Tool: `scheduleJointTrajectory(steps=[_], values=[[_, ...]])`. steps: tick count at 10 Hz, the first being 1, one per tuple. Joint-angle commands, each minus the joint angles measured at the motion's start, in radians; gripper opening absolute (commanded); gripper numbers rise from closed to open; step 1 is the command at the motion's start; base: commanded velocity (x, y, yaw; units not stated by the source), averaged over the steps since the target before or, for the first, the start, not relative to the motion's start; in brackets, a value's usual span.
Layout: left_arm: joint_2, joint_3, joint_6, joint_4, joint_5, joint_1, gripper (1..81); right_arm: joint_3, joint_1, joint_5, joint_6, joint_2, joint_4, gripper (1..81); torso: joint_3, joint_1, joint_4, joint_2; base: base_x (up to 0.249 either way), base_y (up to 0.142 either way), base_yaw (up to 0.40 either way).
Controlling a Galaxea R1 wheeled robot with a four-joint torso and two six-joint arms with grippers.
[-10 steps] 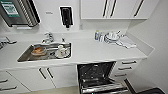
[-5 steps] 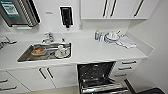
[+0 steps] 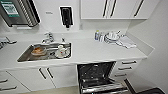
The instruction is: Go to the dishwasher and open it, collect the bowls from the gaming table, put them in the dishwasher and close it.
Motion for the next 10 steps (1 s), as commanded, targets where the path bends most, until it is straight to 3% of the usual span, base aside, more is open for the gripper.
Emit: scheduleJointTrajectory(steps=[1,2,3,4,6,9,10], values=[[-0.337,0.605,0.194,-0.057,0.179,-0.072,1.0,0.002,-0.009,-0.064,0.0,-0.014,0.004,1.0,0.0,0.0,0.0,0.0,0.0,0.0,0.0],[-0.393,0.742,0.261,-0.059,0.327,-0.1,1.0,0.002,-0.012,-0.065,0.0,-0.014,0.004,1.0,0.0,0.0,0.0,0.0,0.0,0.0,0.0],[-0.459,0.897,0.324,-0.062,0.524,-0.135,1.0,0.002,-0.012,-0.063,0.0,-0.016,0.004,1.0,0.0,0.0,0.0,0.0,0.0,0.0,0.0],[-0.511,1.01,0.361,-0.077,0.691,-0.184,1.0,0.003,-0.012,-0.063,0.0,-0.016,0.004,1.0,0.0,0.0,0.0,0.0,0.0,0.0,0.0],[-0.537,1.039,0.356,-0.089,0.844,-0.27,1.0,0.007,-0.012,-0.061,0.0,-0.016,0.002,1.0,0.0,0.0,0.0,0.0,0.0,0.0,0.0],[-0.557,1.048,0.335,-0.072,1.044,-0.391,1.0,0.007,-0.009,-0.063,-0.002,-0.016,0.001,1.0,0.0,0.0,0.0,0.0,0.0,0.0,0.0],[-0.56,1.059,0.327,-0.069,1.12,-0.44,1.0,0.007,-0.009,-0.063,-0.002,-0.016,0.001,1.0,-0.04,0.0,0.0,0.0,0.0,0.0,0.0]])
